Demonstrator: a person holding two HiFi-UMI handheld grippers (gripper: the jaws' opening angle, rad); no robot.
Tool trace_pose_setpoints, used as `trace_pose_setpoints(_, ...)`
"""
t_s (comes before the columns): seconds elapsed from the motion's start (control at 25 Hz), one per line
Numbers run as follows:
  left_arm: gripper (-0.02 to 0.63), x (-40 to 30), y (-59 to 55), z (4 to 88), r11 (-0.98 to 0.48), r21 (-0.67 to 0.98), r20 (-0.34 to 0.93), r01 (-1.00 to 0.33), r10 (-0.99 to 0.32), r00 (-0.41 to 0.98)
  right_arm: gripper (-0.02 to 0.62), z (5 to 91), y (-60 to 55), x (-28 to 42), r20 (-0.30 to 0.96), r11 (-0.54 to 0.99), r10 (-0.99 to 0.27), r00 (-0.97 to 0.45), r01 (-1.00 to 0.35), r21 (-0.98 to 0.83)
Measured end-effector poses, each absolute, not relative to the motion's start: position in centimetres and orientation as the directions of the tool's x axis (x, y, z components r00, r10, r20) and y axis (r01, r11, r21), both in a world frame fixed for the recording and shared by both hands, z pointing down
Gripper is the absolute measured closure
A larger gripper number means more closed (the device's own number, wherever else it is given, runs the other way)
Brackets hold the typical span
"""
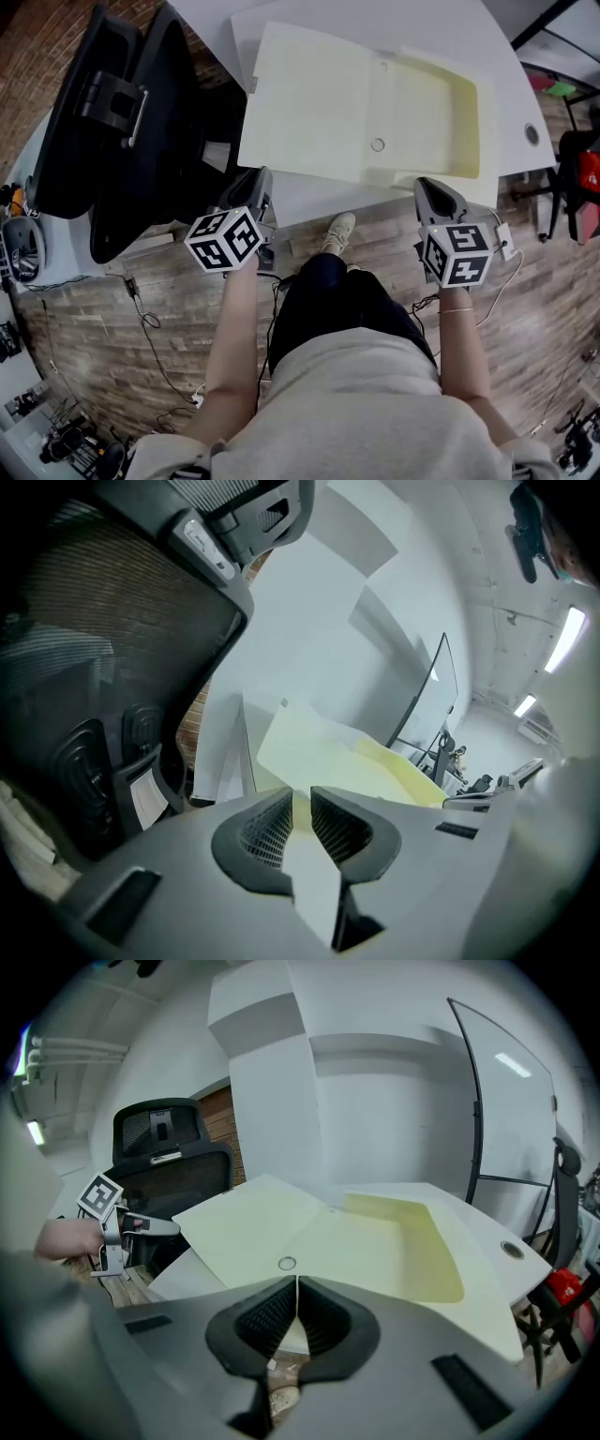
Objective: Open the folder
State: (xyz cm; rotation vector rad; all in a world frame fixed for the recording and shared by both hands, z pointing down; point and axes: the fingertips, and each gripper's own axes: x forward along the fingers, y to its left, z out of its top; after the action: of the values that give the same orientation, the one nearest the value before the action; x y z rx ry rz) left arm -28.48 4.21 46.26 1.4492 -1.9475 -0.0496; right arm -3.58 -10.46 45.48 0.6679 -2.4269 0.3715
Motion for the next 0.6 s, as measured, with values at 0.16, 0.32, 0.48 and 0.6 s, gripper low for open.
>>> trace_pose_setpoints(0.16, 0.546, -28.3, 4.0, 45.3, 0.364, 0.409, 0.487, -0.837, -0.862, -0.137, 0.574, 44.9, -10.5, -3.4, 0.593, 0.832, -0.386, -0.707, -0.544, -0.108)
trace_pose_setpoints(0.32, 0.546, -28.0, 3.9, 44.2, 0.358, 0.411, 0.467, -0.838, -0.873, -0.143, 0.574, 44.3, -10.2, -3.2, 0.584, 0.832, -0.387, -0.713, -0.543, -0.112)
trace_pose_setpoints(0.48, 0.546, -27.4, 3.7, 42.9, 0.334, 0.393, 0.443, -0.857, -0.885, -0.141, 0.574, 43.6, -9.7, -3.0, 0.57, 0.834, -0.39, -0.723, -0.54, -0.115)
trace_pose_setpoints(0.6, 0.546, -26.9, 3.7, 42.1, 0.314, 0.373, 0.433, -0.873, -0.891, -0.135, 0.574, 43.2, -9.1, -2.8, 0.56, 0.836, -0.39, -0.731, -0.536, -0.118)
